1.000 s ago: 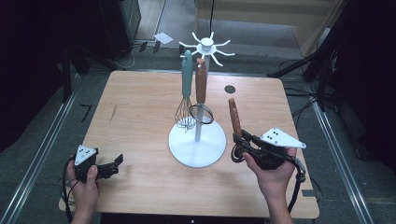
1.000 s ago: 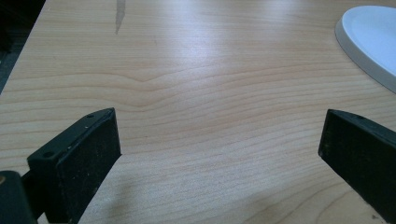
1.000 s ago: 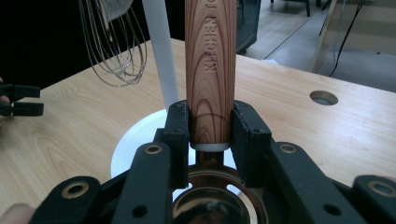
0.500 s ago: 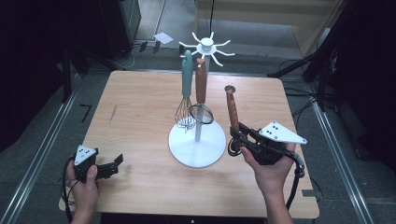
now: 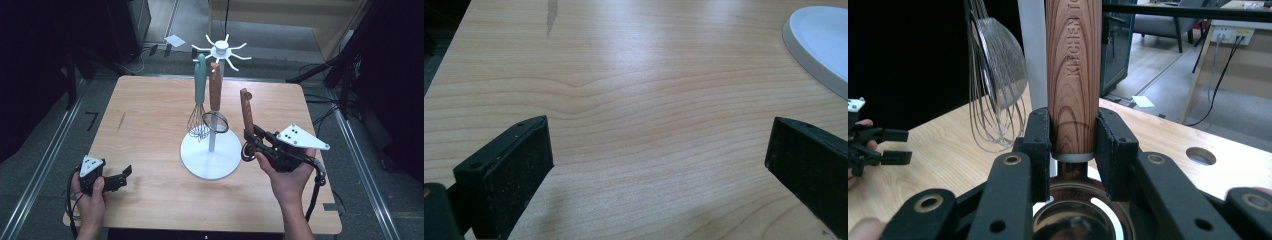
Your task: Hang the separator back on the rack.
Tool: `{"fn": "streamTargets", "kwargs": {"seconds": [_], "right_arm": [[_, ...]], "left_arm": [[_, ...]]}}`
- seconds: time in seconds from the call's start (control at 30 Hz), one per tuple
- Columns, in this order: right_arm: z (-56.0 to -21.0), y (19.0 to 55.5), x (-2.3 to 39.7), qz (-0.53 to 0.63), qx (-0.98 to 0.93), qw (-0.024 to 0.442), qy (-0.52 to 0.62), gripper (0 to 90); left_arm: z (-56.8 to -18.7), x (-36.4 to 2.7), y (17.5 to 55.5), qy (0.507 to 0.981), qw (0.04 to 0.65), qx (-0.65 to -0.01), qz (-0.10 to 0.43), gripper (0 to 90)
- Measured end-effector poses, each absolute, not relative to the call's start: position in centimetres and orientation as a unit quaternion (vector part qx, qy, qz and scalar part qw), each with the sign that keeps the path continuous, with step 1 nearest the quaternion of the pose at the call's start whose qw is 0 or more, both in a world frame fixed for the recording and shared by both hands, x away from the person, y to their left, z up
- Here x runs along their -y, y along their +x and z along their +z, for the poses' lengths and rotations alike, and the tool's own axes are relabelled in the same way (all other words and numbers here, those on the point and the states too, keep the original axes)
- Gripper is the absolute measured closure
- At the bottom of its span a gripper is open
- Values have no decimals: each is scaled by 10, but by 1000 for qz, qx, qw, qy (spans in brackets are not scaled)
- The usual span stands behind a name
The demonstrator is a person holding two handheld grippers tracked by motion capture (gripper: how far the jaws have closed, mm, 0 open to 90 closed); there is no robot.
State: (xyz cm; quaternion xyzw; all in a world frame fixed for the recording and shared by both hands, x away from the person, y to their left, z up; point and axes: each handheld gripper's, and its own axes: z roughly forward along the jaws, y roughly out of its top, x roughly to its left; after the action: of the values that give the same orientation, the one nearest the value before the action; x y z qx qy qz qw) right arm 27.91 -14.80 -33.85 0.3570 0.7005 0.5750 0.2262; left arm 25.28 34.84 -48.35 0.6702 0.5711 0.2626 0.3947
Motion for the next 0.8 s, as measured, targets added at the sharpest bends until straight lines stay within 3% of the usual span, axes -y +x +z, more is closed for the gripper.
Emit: {"fn": "streamTargets", "kwargs": {"seconds": [0.8], "right_arm": [[-311,269,140,602,-685,242,332,711]], "left_arm": [[-484,-348,253,671,394,-570,264,0]]}}
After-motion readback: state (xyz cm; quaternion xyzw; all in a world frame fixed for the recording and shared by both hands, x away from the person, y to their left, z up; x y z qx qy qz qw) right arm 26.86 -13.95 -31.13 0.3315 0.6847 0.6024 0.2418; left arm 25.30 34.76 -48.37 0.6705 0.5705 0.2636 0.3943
